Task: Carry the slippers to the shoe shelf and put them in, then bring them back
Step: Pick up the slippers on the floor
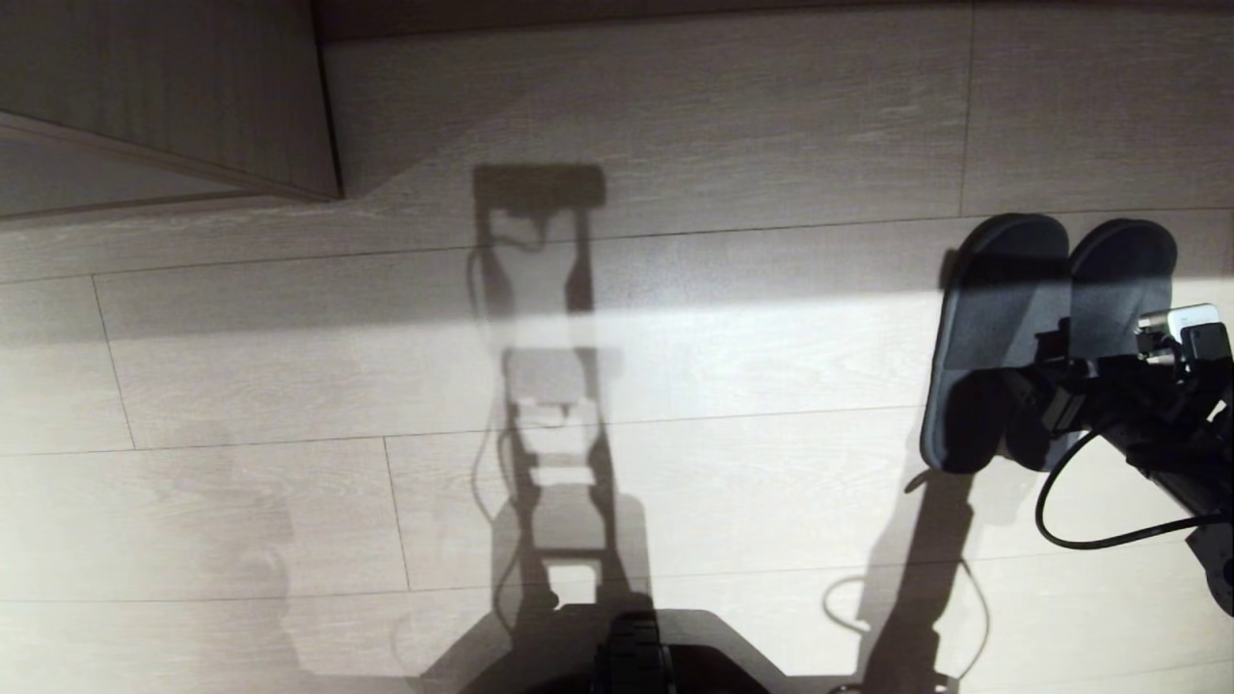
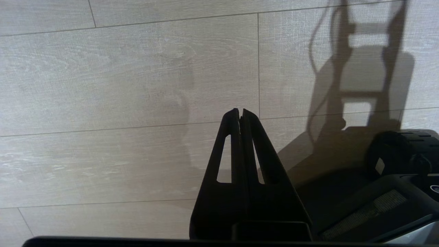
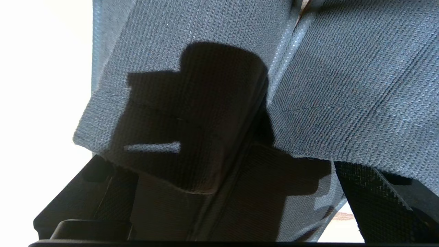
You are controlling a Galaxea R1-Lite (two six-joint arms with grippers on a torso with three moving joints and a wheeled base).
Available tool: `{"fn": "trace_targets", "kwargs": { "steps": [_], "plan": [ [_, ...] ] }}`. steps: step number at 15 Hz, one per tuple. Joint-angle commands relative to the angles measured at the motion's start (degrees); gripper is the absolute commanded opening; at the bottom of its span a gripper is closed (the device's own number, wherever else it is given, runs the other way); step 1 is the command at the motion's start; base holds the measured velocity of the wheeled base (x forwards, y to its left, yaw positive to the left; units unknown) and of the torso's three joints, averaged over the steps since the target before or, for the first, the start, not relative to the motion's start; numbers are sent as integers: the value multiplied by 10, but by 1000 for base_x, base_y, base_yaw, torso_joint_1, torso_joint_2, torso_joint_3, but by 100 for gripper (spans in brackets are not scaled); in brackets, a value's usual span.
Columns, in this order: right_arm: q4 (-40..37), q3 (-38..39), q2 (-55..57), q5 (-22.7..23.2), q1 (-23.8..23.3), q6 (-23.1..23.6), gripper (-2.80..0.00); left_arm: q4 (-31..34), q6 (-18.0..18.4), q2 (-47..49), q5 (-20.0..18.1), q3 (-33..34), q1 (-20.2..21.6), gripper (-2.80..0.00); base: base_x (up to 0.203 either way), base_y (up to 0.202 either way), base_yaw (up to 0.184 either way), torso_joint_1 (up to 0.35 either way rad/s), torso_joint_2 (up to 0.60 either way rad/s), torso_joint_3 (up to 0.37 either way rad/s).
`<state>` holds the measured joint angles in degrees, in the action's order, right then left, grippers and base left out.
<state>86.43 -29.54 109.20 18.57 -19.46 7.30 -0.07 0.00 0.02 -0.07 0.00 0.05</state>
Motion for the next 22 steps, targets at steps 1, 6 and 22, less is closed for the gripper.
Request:
{"fn": "trace_targets", "kwargs": {
  "steps": [1,6,22],
  "plan": [
    [5,-2,2,1,-1,3,0,0,0,-1,0,0,0,-280,0,0,0,0,0,0],
    [7,-45,12,1,-1,4,0,0,0,-1,0,0,0,-280,0,0,0,0,0,0],
    [6,-147,91,5,2,4,0,0,0,-1,0,0,0,-280,0,0,0,0,0,0]
  ]
}}
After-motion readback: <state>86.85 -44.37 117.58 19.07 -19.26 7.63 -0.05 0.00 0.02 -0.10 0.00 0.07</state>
